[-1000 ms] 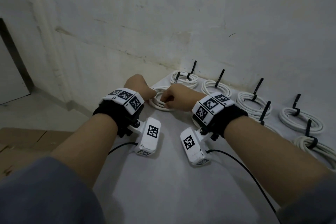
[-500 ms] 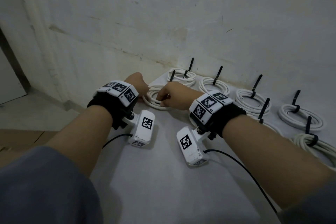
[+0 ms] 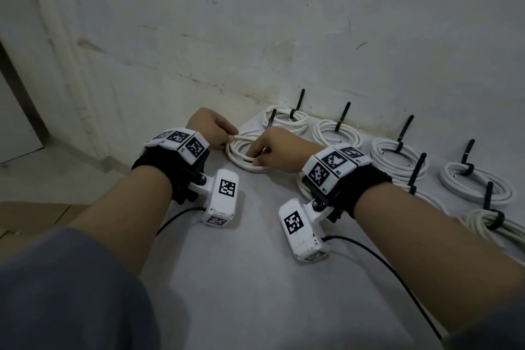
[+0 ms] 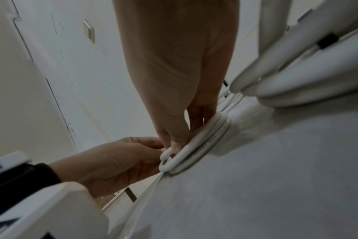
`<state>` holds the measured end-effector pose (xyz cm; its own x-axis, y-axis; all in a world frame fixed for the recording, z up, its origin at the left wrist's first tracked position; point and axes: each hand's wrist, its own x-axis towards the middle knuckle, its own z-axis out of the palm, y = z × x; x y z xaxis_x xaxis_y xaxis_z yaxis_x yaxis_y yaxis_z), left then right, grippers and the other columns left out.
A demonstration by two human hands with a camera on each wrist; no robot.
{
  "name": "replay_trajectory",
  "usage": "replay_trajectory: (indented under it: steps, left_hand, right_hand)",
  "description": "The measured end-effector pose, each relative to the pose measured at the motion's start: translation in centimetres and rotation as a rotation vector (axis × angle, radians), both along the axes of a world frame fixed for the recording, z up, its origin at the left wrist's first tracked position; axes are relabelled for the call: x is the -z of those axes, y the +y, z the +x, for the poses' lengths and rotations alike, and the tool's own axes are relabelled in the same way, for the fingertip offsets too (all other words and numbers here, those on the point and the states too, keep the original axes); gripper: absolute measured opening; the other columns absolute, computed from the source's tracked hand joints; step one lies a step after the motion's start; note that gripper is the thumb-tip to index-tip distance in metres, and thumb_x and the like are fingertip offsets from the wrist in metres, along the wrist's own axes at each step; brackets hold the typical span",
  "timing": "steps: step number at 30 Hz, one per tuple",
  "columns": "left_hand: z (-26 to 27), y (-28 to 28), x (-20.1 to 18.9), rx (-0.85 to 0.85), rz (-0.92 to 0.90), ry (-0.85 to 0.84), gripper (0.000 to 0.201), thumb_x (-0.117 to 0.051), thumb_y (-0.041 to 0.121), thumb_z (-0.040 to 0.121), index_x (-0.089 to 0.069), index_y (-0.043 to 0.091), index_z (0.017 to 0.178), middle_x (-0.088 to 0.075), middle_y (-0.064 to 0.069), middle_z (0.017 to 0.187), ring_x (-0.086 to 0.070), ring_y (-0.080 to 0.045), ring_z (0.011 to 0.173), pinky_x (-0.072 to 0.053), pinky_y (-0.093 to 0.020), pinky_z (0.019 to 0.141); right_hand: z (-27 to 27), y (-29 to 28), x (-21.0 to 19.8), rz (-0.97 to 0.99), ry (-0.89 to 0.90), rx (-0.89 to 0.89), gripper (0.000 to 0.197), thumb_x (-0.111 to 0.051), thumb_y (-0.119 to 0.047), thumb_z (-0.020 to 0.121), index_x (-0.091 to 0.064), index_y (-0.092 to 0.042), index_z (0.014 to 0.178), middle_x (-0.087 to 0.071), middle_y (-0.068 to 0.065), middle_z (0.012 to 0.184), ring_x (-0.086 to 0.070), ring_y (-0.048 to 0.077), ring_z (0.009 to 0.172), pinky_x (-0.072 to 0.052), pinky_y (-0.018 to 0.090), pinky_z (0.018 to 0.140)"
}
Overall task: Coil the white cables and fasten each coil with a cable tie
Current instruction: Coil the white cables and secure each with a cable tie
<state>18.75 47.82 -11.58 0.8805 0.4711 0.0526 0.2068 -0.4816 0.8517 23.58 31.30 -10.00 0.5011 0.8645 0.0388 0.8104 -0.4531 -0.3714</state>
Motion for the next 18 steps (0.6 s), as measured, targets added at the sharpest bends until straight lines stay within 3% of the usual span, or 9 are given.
replay_trajectory:
  steps: [5, 7, 9, 11, 12, 15, 18]
  left_hand:
    - [-0.2, 0.0, -0.7, 0.098, 0.189, 0.056, 0.027, -0.062, -0.004, 0.083, -0.071, 0.006, 0.107, -0.069, -0.014, 0.097, -0.058, -0.014, 0.079, -0.044, -0.021, 0.069]
    - [-0.4, -0.2, -1.1, 0.129, 0.243, 0.074, 0.031, -0.059, -0.006, 0.083, -0.07, 0.007, 0.109, -0.069, -0.014, 0.107, -0.06, -0.014, 0.087, -0.043, -0.02, 0.071]
    - [-0.3, -0.5, -1.3, 0.152, 0.287, 0.088, 0.037, -0.053, -0.008, 0.083, -0.069, 0.007, 0.113, -0.067, -0.013, 0.115, -0.06, -0.017, 0.101, -0.04, -0.019, 0.078]
    - [-0.1, -0.7, -1.3, 0.169, 0.288, 0.103, 0.041, -0.046, -0.009, 0.083, -0.067, 0.007, 0.116, -0.064, -0.013, 0.121, -0.058, -0.02, 0.11, -0.037, -0.017, 0.079]
    - [-0.1, -0.8, -1.3, 0.175, 0.281, 0.102, 0.039, -0.047, -0.006, 0.085, -0.067, 0.007, 0.116, -0.064, -0.013, 0.121, -0.057, -0.021, 0.112, -0.036, -0.016, 0.08]
    - [0.2, -0.6, -0.8, 0.18, 0.334, 0.069, 0.025, -0.064, 0.012, 0.087, -0.069, 0.008, 0.112, -0.067, -0.011, 0.117, -0.06, -0.019, 0.106, -0.036, -0.017, 0.082]
    - [0.3, -0.4, -0.5, 0.097, 0.394, 0.0, 0.02, -0.072, 0.012, 0.082, -0.074, 0.008, 0.101, -0.071, -0.012, 0.107, -0.064, -0.022, 0.096, -0.04, -0.019, 0.08]
  right_hand:
    - [-0.1, -0.3, -0.2, -0.003, 0.018, -0.038, 0.024, -0.058, 0.004, 0.086, -0.07, -0.001, 0.105, -0.071, 0.012, 0.104, -0.063, 0.021, 0.094, -0.042, 0.019, 0.077]
    - [0.1, -0.3, -0.1, -0.005, 0.036, -0.052, 0.022, -0.057, 0.004, 0.086, -0.069, 0.005, 0.104, -0.07, 0.018, 0.103, -0.063, 0.027, 0.093, -0.041, 0.021, 0.075]
    - [0.3, -0.2, 0.0, -0.026, 0.022, -0.09, 0.018, -0.056, 0.005, 0.085, -0.065, 0.012, 0.098, -0.068, 0.025, 0.092, -0.062, 0.032, 0.084, -0.038, 0.021, 0.067]
    - [0.2, -0.2, 0.1, -0.053, -0.012, -0.121, 0.015, -0.054, 0.007, 0.084, -0.065, 0.013, 0.091, -0.057, 0.01, 0.063, -0.051, 0.008, 0.055, -0.032, 0.014, 0.058]
    - [0.1, -0.2, 0.1, -0.06, -0.029, -0.136, 0.013, -0.053, 0.009, 0.082, -0.064, 0.014, 0.085, -0.044, 0.0, 0.055, -0.042, 0.004, 0.049, -0.029, 0.013, 0.054]
    - [0.1, -0.1, -0.1, -0.066, -0.059, -0.154, 0.011, -0.048, 0.013, 0.078, -0.056, 0.019, 0.072, -0.026, -0.003, 0.051, -0.031, 0.006, 0.044, -0.023, 0.017, 0.049]
    - [0.1, 0.0, -0.1, -0.082, -0.049, -0.141, 0.011, -0.049, 0.012, 0.078, -0.053, 0.013, 0.067, -0.03, -0.001, 0.055, -0.028, 0.005, 0.05, -0.024, 0.02, 0.053]
